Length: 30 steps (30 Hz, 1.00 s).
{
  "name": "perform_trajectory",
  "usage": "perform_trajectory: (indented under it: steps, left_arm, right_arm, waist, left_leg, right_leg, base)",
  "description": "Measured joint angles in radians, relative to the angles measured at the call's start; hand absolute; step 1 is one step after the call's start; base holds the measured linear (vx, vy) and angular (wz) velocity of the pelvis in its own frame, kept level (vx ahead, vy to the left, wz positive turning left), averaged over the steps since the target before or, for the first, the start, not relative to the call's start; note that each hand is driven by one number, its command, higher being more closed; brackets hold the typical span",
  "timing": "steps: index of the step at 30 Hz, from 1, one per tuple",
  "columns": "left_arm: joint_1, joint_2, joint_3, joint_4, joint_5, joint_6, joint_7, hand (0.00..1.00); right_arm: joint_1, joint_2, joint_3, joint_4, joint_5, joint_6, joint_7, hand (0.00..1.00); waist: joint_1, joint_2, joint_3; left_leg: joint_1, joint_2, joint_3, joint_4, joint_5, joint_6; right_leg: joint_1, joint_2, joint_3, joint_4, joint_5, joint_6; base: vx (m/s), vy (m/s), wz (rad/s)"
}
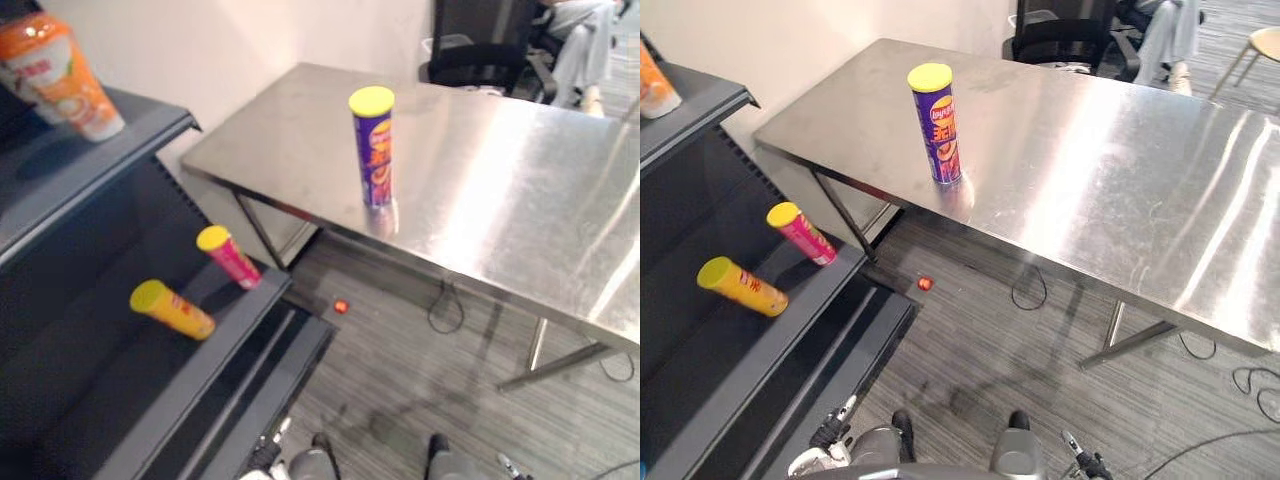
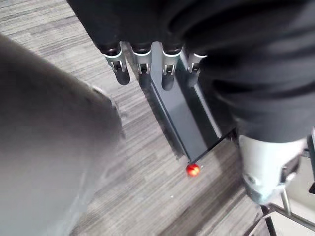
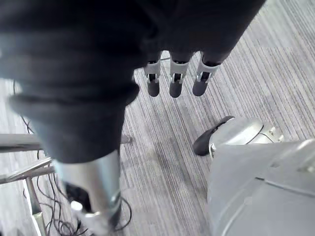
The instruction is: Put the gum and the chips on the shelf.
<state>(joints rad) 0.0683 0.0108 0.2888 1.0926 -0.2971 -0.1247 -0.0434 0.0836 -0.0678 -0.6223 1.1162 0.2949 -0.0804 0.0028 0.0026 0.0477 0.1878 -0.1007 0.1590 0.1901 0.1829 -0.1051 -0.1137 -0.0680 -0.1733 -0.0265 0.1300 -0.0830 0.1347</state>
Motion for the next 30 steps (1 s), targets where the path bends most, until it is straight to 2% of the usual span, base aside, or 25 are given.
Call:
perform_trajectory:
  steps: [1, 3, 6, 12, 16, 20, 22, 23, 27, 28, 30]
  left_arm:
    - [-0.001, 0.011, -0.008, 0.004, 0.001, -0.001, 0.0, 0.0]
    - [-0.002, 0.028, -0.01, 0.014, 0.01, 0.002, 0.0, 0.0]
    - [-0.002, 0.038, -0.011, 0.025, 0.042, 0.002, 0.002, 0.0]
    - [-0.007, 0.041, -0.02, 0.047, 0.045, 0.0, 0.004, 0.0]
    - [-0.007, 0.042, -0.028, 0.054, 0.052, -0.003, 0.008, 0.0]
    - [-0.006, 0.046, -0.015, 0.049, 0.084, -0.003, 0.02, 0.0]
    - [0.002, 0.053, 0.012, 0.048, 0.085, -0.001, 0.026, 0.0]
    - [0.005, 0.053, 0.021, 0.047, 0.084, -0.002, 0.029, 0.0]
    - [0.016, 0.045, 0.053, 0.048, 0.087, 0.003, 0.039, 0.0]
    - [0.02, 0.032, 0.071, 0.047, 0.09, 0.003, 0.04, 0.0]
    - [0.033, 0.015, 0.085, 0.031, 0.117, 0.003, 0.041, 0.0]
  right_arm:
    - [0.007, 0.006, -0.007, 0.003, 0.0, 0.001, 0.002, 0.0]
    - [0.01, 0.011, -0.05, 0.003, 0.0, 0.001, 0.002, 0.0]
    - [-0.002, 0.011, -0.078, 0.012, 0.0, 0.001, 0.002, 0.0]
    - [-0.045, 0.007, -0.108, 0.049, 0.003, 0.0, 0.001, 0.0]
    - [-0.045, -0.001, -0.165, 0.081, 0.057, -0.014, -0.011, 0.0]
    - [-0.057, -0.014, -0.359, 0.081, 0.112, -0.014, -0.033, 0.0]
    - [-0.075, -0.047, -0.478, 0.064, 0.177, -0.017, -0.065, 0.0]
    - [-0.078, -0.058, -0.494, 0.047, 0.189, -0.019, -0.077, 0.0]
    - [-0.082, -0.115, -0.489, -0.238, 0.216, -0.042, -0.163, 0.0]
    - [-0.077, -0.125, -0.462, -0.405, 0.209, -0.069, -0.203, 0.0]
    - [-0.078, -0.129, -0.435, -0.6, 0.181, -0.098, -0.255, 0.0]
  waist:
    - [0.0, -0.018, -0.009]
    - [-0.003, -0.033, -0.02]
    - [-0.001, -0.039, -0.036]
    - [0.0, -0.042, -0.045]
    - [-0.001, -0.044, -0.055]
    - [-0.001, -0.054, -0.066]
    - [-0.001, -0.068, -0.079]
    - [-0.001, -0.071, -0.081]
    - [-0.004, -0.067, -0.101]
    - [-0.005, -0.063, -0.104]
    - [-0.02, -0.058, -0.112]
  left_leg:
    - [0.009, -0.023, 0.021, -0.003, -0.008, 0.005]
    - [0.026, -0.064, 0.034, -0.006, -0.019, 0.026]
    - [0.046, -0.09, 0.058, -0.021, -0.032, 0.037]
    - [0.085, -0.091, 0.07, -0.065, -0.033, 0.036]
    - [0.097, -0.091, 0.069, -0.078, -0.035, 0.039]
    - [0.111, -0.095, 0.071, -0.098, -0.038, 0.042]
    - [0.113, -0.097, 0.08, -0.109, -0.038, 0.042]
    - [0.116, -0.097, 0.083, -0.11, -0.038, 0.042]
    - [0.118, -0.096, 0.114, -0.116, -0.042, 0.036]
    - [0.125, -0.095, 0.126, -0.131, -0.035, 0.031]
    - [0.129, -0.093, 0.127, -0.154, -0.022, 0.022]
  right_leg:
    - [0.009, -0.024, 0.013, -0.021, 0.013, 0.013]
    - [0.027, -0.058, 0.027, -0.045, 0.018, 0.019]
    - [0.033, -0.076, 0.045, -0.067, 0.021, 0.022]
    - [0.036, -0.065, 0.082, -0.119, 0.065, 0.002]
    - [0.035, -0.061, 0.083, -0.134, 0.095, -0.013]
    - [0.028, -0.061, 0.082, -0.135, 0.113, -0.011]
    - [0.017, -0.061, 0.084, -0.138, 0.119, -0.005]
    - [0.017, -0.061, 0.084, -0.139, 0.119, -0.005]
    - [0.001, -0.06, 0.087, -0.151, 0.116, -0.006]
    - [-0.003, -0.058, 0.088, -0.154, 0.112, -0.004]
    - [-0.005, -0.055, 0.09, -0.149, 0.101, 0.015]
  base:
    - [0.2, 0.225, -0.17]
    - [0.18, 0.217, -0.11]
    - [0.17, 0.136, -0.13]
    - [0.12, 0.003, -0.28]
    - [0.04, -0.003, -0.19]
    - [-0.04, 0.009, -0.12]
    - [-0.07, -0.019, -0.2]
    - [-0.09, -0.038, -0.23]
    - [-0.08, -0.051, -0.3]
    - [-0.06, -0.063, -0.21]
    - [-0.07, -0.081, -0.07]
